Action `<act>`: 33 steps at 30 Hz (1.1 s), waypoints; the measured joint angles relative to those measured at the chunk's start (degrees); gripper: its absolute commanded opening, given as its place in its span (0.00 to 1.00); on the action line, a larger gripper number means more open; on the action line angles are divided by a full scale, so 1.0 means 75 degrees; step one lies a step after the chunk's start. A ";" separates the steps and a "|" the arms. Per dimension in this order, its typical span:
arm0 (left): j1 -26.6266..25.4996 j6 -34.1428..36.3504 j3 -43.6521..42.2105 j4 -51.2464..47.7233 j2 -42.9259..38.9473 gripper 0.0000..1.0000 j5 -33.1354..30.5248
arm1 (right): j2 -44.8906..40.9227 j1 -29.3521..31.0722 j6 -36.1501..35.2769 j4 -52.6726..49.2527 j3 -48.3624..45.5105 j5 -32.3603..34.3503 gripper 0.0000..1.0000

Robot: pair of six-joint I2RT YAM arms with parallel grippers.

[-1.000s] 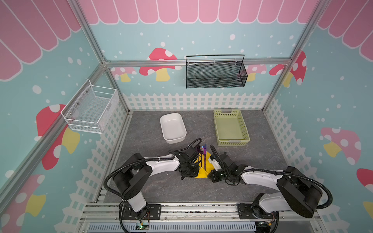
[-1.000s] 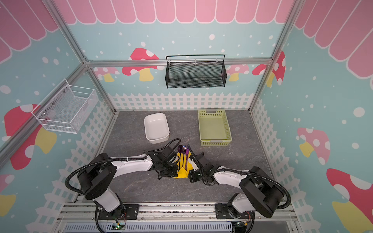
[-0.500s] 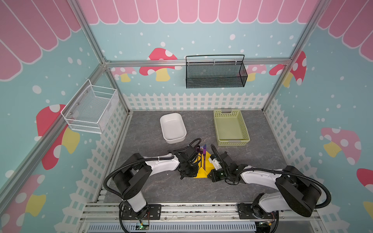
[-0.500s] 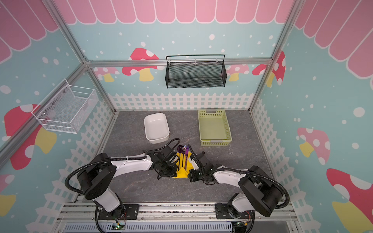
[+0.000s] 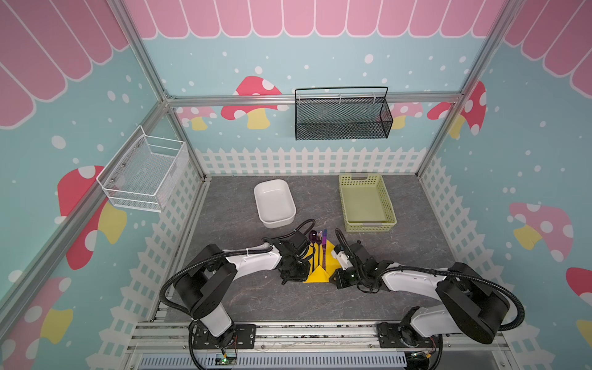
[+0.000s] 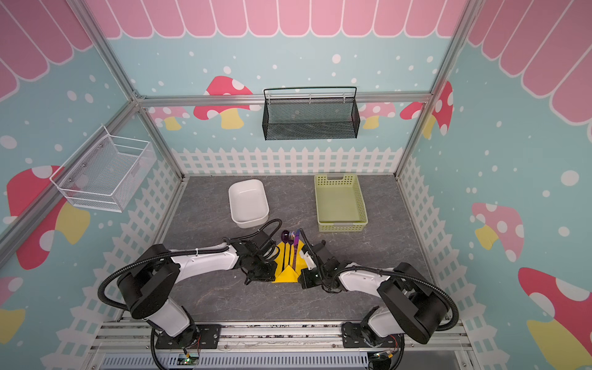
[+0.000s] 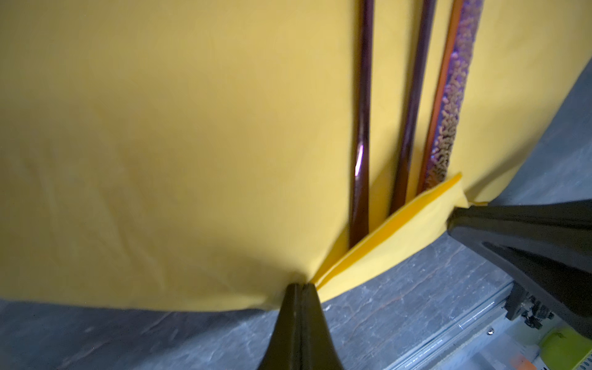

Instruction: Place the utensils on the paper napkin and roll it up

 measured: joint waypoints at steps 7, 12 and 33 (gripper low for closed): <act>0.0236 0.0166 -0.0076 -0.0554 -0.0274 0.00 -0.0286 | 0.0012 -0.0032 0.0003 0.0012 0.0000 -0.0061 0.04; 0.0216 0.0254 0.0210 -0.0813 -0.0525 0.00 -0.0230 | 0.0012 -0.0035 -0.0003 0.0012 0.0000 -0.0076 0.05; -0.0338 0.0306 0.0758 -0.0370 0.0653 0.00 0.0425 | 0.0026 -0.0067 0.0003 0.0009 0.0003 -0.0122 0.05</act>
